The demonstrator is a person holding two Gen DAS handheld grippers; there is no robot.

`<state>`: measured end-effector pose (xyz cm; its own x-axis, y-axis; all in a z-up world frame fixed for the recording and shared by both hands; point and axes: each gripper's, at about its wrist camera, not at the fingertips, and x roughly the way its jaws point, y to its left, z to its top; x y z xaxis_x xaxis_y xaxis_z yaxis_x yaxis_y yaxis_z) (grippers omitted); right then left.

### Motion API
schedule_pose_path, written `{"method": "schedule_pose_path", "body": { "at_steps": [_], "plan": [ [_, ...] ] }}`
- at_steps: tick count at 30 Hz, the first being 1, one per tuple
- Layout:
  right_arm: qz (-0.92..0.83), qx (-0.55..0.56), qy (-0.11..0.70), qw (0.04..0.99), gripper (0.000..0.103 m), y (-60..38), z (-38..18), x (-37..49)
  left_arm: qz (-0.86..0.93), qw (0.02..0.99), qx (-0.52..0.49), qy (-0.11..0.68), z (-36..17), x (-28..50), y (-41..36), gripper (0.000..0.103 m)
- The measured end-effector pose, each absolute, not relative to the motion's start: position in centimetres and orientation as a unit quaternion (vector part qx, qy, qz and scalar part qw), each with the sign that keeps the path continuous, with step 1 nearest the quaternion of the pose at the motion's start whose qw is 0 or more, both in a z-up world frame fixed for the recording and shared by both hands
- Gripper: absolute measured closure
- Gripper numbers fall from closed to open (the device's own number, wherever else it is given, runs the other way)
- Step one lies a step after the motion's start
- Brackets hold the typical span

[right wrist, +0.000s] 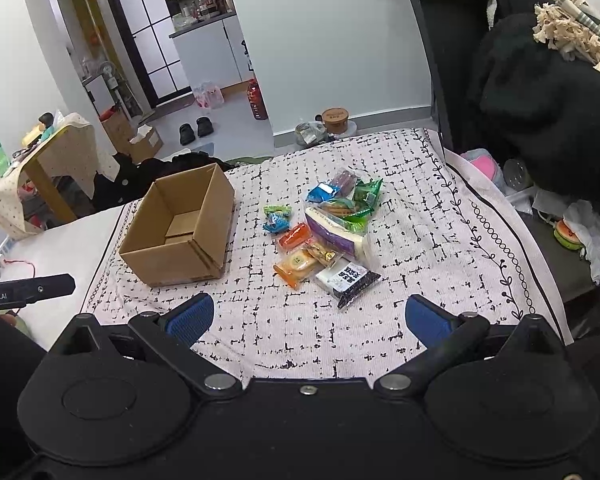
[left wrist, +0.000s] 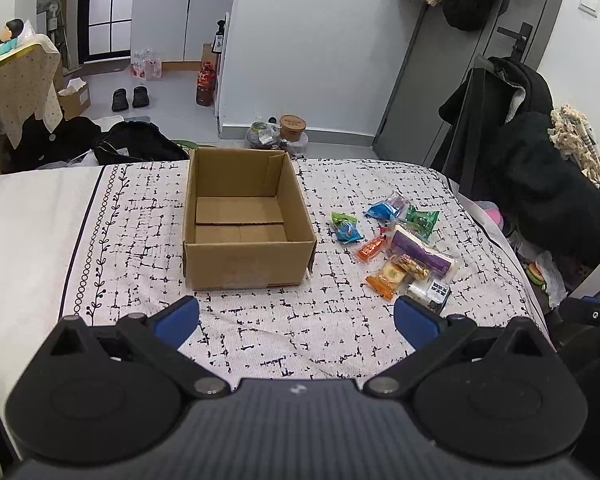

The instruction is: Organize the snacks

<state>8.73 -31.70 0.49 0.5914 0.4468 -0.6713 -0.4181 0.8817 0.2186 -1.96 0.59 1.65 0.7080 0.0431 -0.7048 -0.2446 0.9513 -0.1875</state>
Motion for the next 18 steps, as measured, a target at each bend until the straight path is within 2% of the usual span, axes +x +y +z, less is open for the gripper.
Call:
{"method": "schedule_pose_path", "body": {
  "at_steps": [18],
  "plan": [
    [0.245, 0.015, 0.376, 0.894, 0.0, -31.52, 0.98, 8.64, 0.079, 0.915, -0.135, 0.372, 2.13, -2.16, 0.57, 0.0]
  ]
}}
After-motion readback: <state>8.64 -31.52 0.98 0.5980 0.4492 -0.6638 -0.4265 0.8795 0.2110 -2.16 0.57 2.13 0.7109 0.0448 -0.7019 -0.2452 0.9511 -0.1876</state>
